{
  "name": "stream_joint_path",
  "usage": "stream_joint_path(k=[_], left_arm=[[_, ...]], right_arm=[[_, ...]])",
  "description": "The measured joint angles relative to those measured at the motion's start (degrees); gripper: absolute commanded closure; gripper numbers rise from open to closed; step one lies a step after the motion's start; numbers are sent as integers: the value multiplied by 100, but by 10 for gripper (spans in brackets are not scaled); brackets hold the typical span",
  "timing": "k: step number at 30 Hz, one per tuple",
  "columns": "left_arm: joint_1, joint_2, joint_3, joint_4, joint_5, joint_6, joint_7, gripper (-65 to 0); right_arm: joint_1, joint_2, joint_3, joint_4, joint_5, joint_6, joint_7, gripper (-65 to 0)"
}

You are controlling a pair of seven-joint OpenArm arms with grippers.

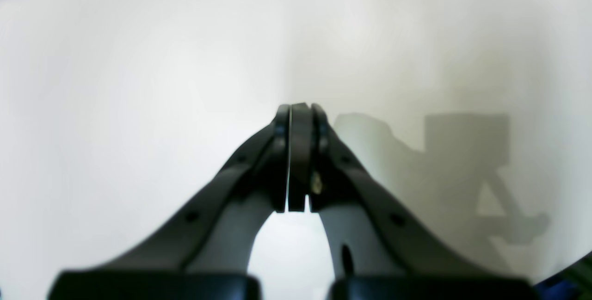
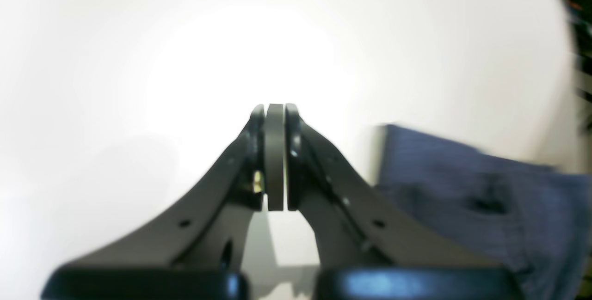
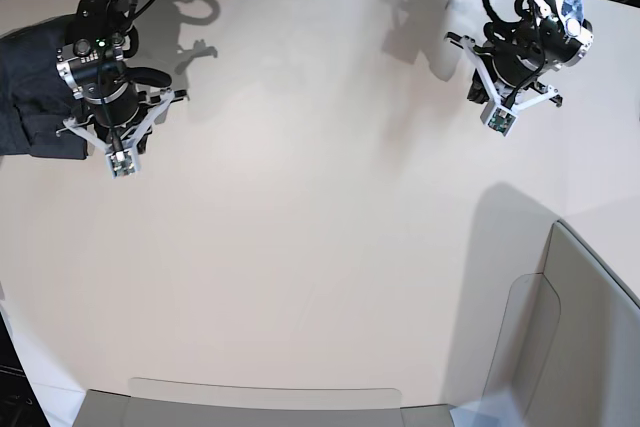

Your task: Layout the t-shirt on the table in an organized manner, then fold the t-shirt properly

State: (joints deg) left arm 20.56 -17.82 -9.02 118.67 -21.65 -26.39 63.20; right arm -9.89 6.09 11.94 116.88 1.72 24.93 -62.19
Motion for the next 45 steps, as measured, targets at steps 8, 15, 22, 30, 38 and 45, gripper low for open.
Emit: stream_joint_path(k=[8, 15, 22, 30, 38, 45], left_arm=[[1281, -129, -4, 22, -37, -175, -616, 0], [1464, -142, -7, 24, -42, -173, -800, 0], [1434, -22, -17, 24, -13, -149, -986, 0], [1541, 330, -37, 26, -22, -157, -2221, 0], [3550, 920, -297, 22, -13, -114, -5294, 0], [4240, 1021, -726, -37, 0, -109, -5724, 0]], right_arm=[[-973, 22, -595, 13, 4, -13, 98, 0], [-2179, 304, -625, 20, -24, -31, 2157, 0], [-3471, 382, -627, 26, -306, -682, 5449, 0], [-4511, 557, -614, 28, -1486, -1058, 7458, 0], [-5490, 573, -643, 26, -966, -1058, 7420, 0], [-5919, 643, -625, -107, -927, -1084, 7462, 0]])
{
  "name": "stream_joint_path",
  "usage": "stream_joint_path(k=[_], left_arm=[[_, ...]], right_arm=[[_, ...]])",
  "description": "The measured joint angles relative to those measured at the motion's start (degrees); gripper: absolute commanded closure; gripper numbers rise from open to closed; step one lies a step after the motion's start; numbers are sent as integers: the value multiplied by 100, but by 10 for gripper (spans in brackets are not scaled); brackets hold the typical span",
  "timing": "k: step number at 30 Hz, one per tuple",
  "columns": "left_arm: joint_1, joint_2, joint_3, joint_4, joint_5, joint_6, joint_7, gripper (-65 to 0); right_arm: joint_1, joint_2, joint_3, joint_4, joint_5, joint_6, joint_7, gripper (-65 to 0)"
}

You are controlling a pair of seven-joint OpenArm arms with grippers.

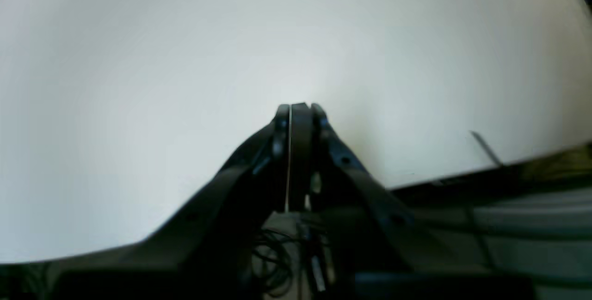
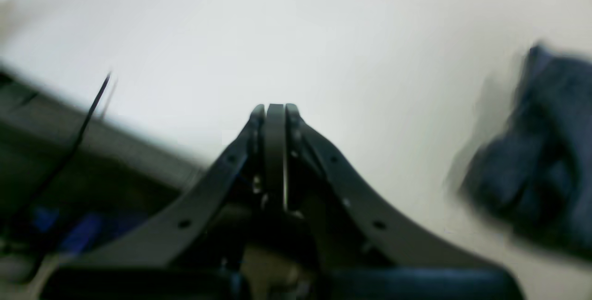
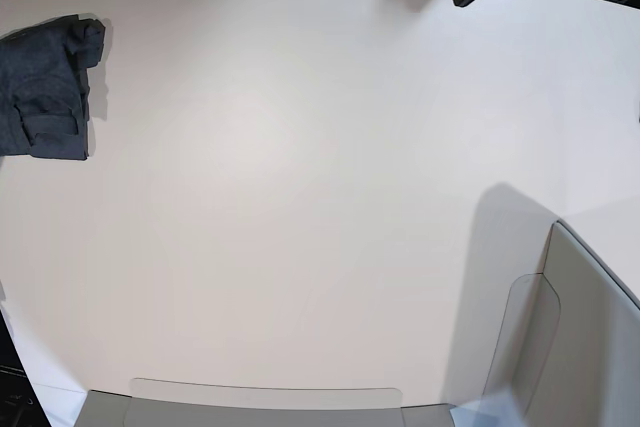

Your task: Layout the t-shirt on the table in an organized manner, then fold the t-shirt properly

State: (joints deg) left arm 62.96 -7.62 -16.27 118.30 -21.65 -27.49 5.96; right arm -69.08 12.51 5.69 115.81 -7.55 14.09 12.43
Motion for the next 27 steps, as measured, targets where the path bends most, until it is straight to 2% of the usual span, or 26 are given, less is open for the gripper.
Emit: stream_joint_path(k=[4, 7, 10, 14, 17, 21, 22, 25, 27], left_arm=[[385, 337, -393, -334, -669, -20, 37, 0], [675, 363, -660, -778, -1423, -24, 457, 0], [684, 341, -894, -1255, -1871, 35, 1086, 0], [575, 334, -883, -2229, -1978, -44, 1829, 0], [149, 372, -876, -3185, -1886, 70, 2216, 0], [-817, 354, -839, -4616, -1943, -52, 2343, 0], [-1126, 330, -723, -4970, -1958, 11, 2306, 0], [-1803, 177, -44, -5654, -1270, 20, 2247, 0], [-2347, 188, 468, -6172, -798, 61, 2149, 0]], right_arm=[[-380, -9, -33, -299, 15, -4, 22, 0], [-485, 0, -92, -568, 24, 0, -94, 0], [-474, -4, -114, -728, 46, -7, -505, 0], [-442, -7, -79, -1375, 48, -24, -1537, 0], [-177, -59, -83, -1982, 46, -17, -2424, 0], [758, -522, -44, -2756, 92, -59, -3488, 0], [1093, -643, -52, -3021, 92, -39, -3950, 0], [1989, -826, -74, -4035, 87, -22, -4955, 0], [2647, -929, -57, -4843, 33, -55, -5274, 0]])
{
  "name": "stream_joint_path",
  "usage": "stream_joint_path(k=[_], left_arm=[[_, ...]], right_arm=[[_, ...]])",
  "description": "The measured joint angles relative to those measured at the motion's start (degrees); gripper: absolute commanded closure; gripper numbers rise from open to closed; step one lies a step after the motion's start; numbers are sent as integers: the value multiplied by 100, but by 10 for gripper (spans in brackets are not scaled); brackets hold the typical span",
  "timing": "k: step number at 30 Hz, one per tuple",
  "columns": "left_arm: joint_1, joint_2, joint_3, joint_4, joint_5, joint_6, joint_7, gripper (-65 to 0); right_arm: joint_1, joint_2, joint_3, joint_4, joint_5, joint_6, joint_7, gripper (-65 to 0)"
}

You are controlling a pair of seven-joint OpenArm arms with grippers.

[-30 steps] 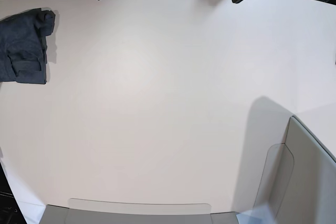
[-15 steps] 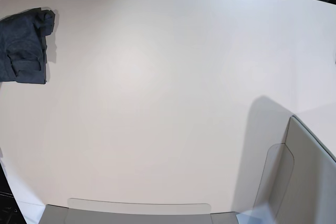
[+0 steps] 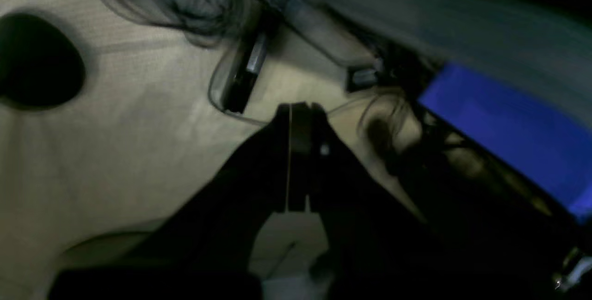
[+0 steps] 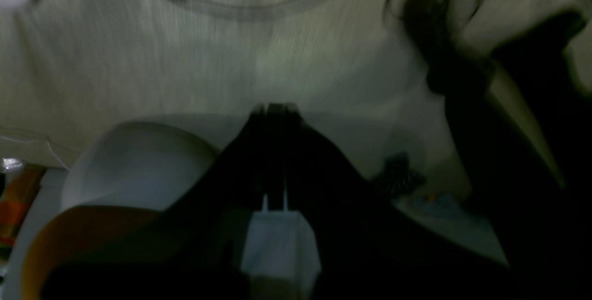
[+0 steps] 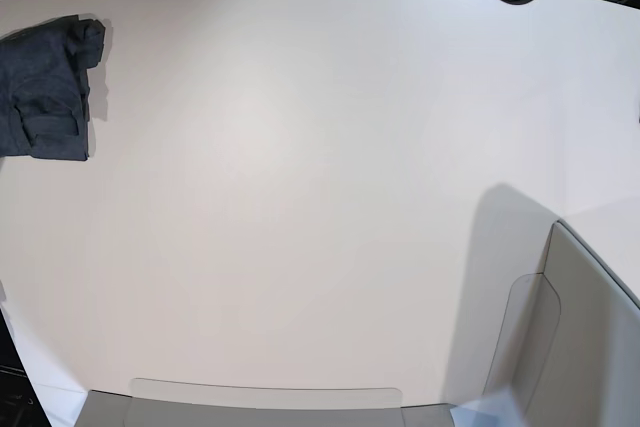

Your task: Layout the t-shirt on the table in an organized manner, then fold the t-shirt properly

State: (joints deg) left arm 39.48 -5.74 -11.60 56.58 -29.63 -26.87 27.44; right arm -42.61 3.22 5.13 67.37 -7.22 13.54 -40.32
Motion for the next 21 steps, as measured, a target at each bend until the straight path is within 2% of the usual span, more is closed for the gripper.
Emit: stream_joint_path(k=[2, 5, 6, 7, 8, 10, 11, 13, 14, 17, 19, 21], left_arm=[[-575, 48, 496, -739, 413, -66, -345, 0], [-1294, 101, 1360, -2100, 960, -70, -1683, 0], [-1552, 52, 1681, -2667, 1014, -153, -2194, 0], [-1801, 28, 1952, -3143, 1434, -37, -2697, 0], [-2142, 17, 2227, -3860, 1543, 17, -3053, 0], [-2691, 20, 2472, -4929, 1635, 166, -3727, 0], [-2883, 33, 2520, -5318, 1598, 363, -3989, 0], [-3154, 61, 2555, -5582, 1578, 1128, -4151, 0], [-3215, 57, 2559, -5530, 1582, 1381, -4168, 0], [-3368, 33, 2559, -5394, 1596, 2094, -4127, 0], [-3423, 11, 2559, -5390, 1596, 2284, -4129, 0], [-3421, -85, 2559, -5392, 1598, 2277, -4118, 0]], right_arm=[[649, -72, 11, -841, 22, 9, 164, 0], [1565, -208, 9, -2306, 15, -4, 809, 0], [1934, -223, -20, -2920, 85, 17, 1318, 0], [2153, -238, -28, -3379, 9, 15, 1655, 0], [2485, -225, -42, -4026, 17, 57, 2376, 0], [2979, -212, -39, -5007, -48, -13, 3440, 0], [3233, -197, -37, -5528, -37, -9, 4037, 0], [3668, -195, -39, -6245, -343, -17, 4769, 0], [3840, -186, -37, -6531, -466, -33, 5112, 0], [4070, -271, 11, -6553, -612, -31, 5062, 0], [4118, -339, 11, -6419, -614, -28, 4992, 0], [4116, -378, 11, -6282, -614, -28, 4931, 0]])
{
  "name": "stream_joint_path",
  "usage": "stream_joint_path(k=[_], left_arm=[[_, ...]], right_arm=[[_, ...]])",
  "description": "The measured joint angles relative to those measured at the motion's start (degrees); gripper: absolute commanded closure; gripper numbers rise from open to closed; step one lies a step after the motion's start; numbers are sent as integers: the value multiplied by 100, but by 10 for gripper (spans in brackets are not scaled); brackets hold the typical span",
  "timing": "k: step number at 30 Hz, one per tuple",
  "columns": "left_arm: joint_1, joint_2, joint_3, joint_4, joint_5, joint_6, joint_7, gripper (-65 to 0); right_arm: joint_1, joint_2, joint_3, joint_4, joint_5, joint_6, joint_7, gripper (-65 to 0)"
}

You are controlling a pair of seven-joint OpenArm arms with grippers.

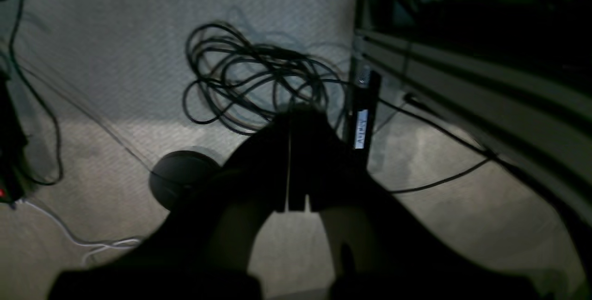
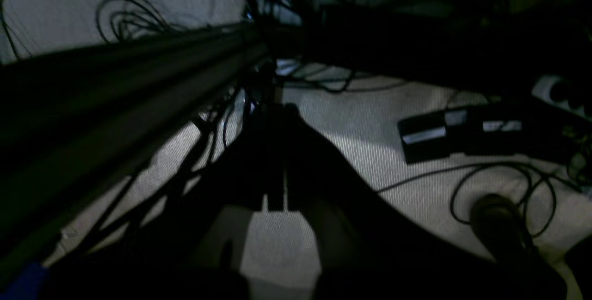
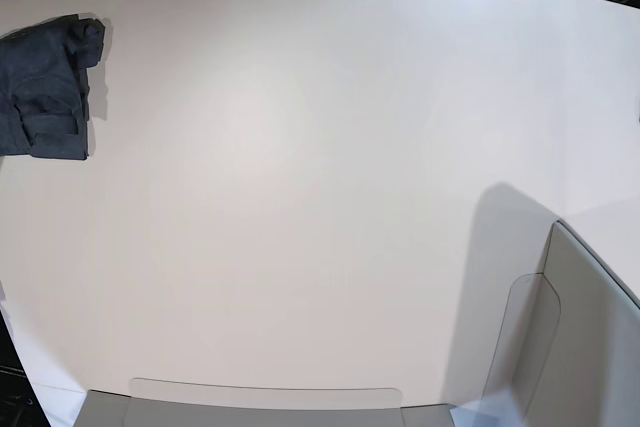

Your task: Layout the t-shirt on the table in an organized manner, then fold the t-shirt properly

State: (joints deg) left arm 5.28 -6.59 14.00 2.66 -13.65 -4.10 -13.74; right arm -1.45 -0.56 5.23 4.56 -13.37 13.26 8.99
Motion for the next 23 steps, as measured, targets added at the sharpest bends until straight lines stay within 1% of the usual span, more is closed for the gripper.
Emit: stream_joint_path(k=[2, 4, 7, 9, 15, 23], left_arm=[[22, -48, 0, -28, -2, 70, 15, 0], [57, -70, 0, -37, -2, 68, 44, 0], [61, -59, 0, -42, 0, 48, 57, 0], [57, -37, 0, -42, 0, 48, 55, 0], [28, 37, 0, -31, 0, 9, 35, 0], [26, 118, 0, -42, 0, 26, 37, 0]], right_arm=[[0, -15, 0, 33, 0, 2, -20, 0], [-17, -11, 0, 33, 35, 0, -17, 0], [-76, -11, 4, 33, 420, 2, -22, 0], [-94, 7, -7, 33, 522, 0, -22, 0], [-61, 37, -28, 33, 522, -4, -2, 0], [-61, -26, -31, 33, 520, 0, -17, 0]])
